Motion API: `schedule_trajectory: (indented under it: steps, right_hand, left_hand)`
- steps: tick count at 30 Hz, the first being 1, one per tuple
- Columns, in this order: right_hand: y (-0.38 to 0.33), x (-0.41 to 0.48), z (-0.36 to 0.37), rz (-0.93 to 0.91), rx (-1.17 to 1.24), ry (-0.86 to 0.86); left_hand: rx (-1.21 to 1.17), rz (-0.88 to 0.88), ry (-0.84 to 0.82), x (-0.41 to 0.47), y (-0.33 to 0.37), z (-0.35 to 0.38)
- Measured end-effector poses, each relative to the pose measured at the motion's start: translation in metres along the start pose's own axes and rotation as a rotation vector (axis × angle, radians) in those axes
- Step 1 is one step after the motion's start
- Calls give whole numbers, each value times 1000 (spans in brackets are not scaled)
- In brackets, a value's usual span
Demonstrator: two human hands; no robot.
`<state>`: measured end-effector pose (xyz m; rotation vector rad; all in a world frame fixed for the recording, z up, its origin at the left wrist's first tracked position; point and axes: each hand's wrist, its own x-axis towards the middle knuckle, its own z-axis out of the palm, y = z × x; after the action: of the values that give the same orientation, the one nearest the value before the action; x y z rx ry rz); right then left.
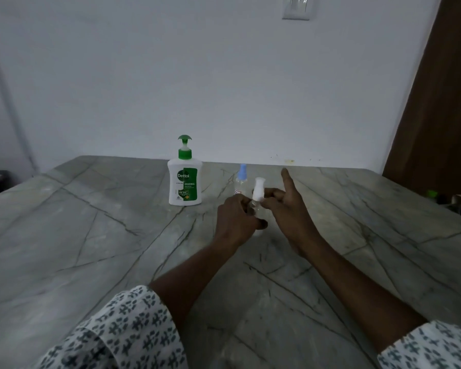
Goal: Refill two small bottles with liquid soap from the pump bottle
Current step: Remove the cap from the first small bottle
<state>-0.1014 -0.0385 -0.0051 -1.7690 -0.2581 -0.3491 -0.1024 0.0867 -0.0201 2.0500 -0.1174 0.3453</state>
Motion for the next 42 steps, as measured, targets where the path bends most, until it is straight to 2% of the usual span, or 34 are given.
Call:
schedule_trajectory:
  steps: [4,7,12,17,22,26,38,42]
  right_hand:
    - [-6,1,19,10,-148,101]
    - [0,3,28,-5,-191,109]
    - [5,7,21,0,-143,6]
    - [6,4,23,-45,-220,113]
    - [7,7,23,-51,-190,46]
    - [4,3,26,-74,-223,128]
    - [-35,13,-1,-259,109,221]
    - [-59,25,-16,-383,162,344]
  left_hand:
    - [12,-2,43,0,0,-11]
    - [-1,-12,56,-1,-3,-16]
    - [-32,-37,40,-1,-4,-17]
    - [13,-2,31,-1,-3,-14]
    - [1,-2,28,-3,-3,-15]
    - [27,5,25,-3,-1,-14]
    - [5,-30,7,1,-5,-14]
    - [-16,-46,-16,3,-7,-15]
